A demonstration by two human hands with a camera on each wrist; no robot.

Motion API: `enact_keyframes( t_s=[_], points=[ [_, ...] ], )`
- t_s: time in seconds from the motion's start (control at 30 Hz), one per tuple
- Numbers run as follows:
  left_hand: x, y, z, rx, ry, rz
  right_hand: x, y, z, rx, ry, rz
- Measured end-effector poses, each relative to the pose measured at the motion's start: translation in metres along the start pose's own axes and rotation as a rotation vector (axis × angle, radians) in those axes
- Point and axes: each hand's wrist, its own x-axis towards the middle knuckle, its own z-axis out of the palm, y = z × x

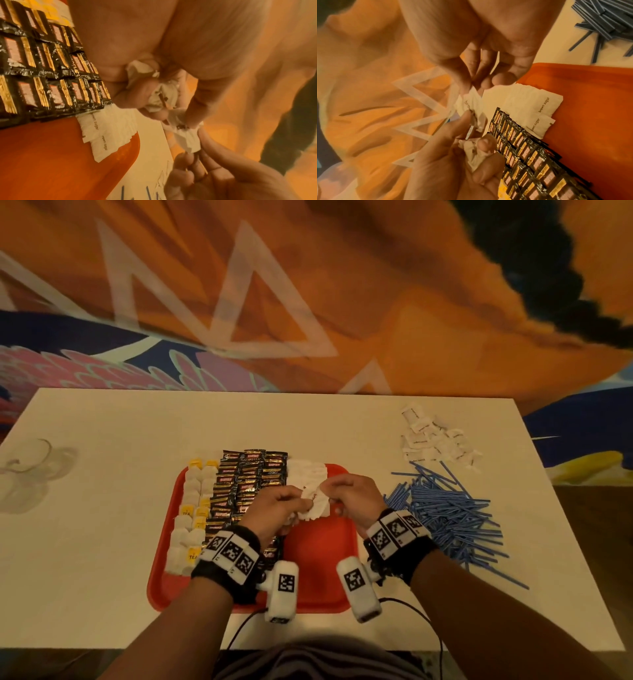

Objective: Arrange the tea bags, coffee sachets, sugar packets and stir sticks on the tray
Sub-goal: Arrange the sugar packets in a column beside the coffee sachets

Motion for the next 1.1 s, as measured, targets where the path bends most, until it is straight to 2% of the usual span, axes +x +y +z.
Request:
enact_keyframes(
  t_s=[0.07, 0.2, 0.3, 0.4, 0.47, 0.57, 0.67, 0.77, 0.93, 1.0, 1.1],
  points=[
    [0.000, 0.001, 0.003, -0.078, 0.028, -0.009, 0.001, 0.001, 0.001, 0.051, 0.020, -0.001],
    [0.001, 0.003, 0.007, -0.264, 0.081, -0.027, -0.003, 0.003, 0.004, -0.026, -0.159, 0.042],
    [0.002, 0.002, 0.007, -0.286, 0.089, -0.063, -0.004, 0.002, 0.004, -0.099, -0.121, -0.021],
    [0.002, 0.003, 0.005, -0.246, 0.112, -0.078, 0.000, 0.000, 0.003, -0.091, -0.111, -0.010],
    [0.001, 0.004, 0.004, -0.226, 0.109, -0.060, 0.001, 0.001, 0.003, -0.037, -0.099, 0.007],
    [0.002, 0.005, 0.005, -0.247, 0.086, -0.037, 0.001, 0.002, 0.007, 0.164, -0.052, 0.071],
    [0.005, 0.005, 0.006, -0.296, 0.100, -0.043, 0.000, 0.007, 0.010, 0.300, -0.096, 0.139],
    [0.004, 0.003, 0.006, -0.294, 0.117, -0.044, -0.001, 0.008, 0.011, 0.146, -0.149, 0.067],
    [0.001, -0.005, 0.003, -0.195, 0.106, -0.034, 0.003, 0.006, 0.009, -0.058, -0.012, -0.047],
    [0.001, -0.007, 0.004, -0.217, 0.097, -0.038, 0.005, 0.009, 0.010, -0.022, 0.012, -0.030],
    [-0.001, -0.008, 0.005, -0.323, 0.079, -0.063, 0.001, 0.009, 0.012, -0.005, -0.098, 0.023]
  ],
)
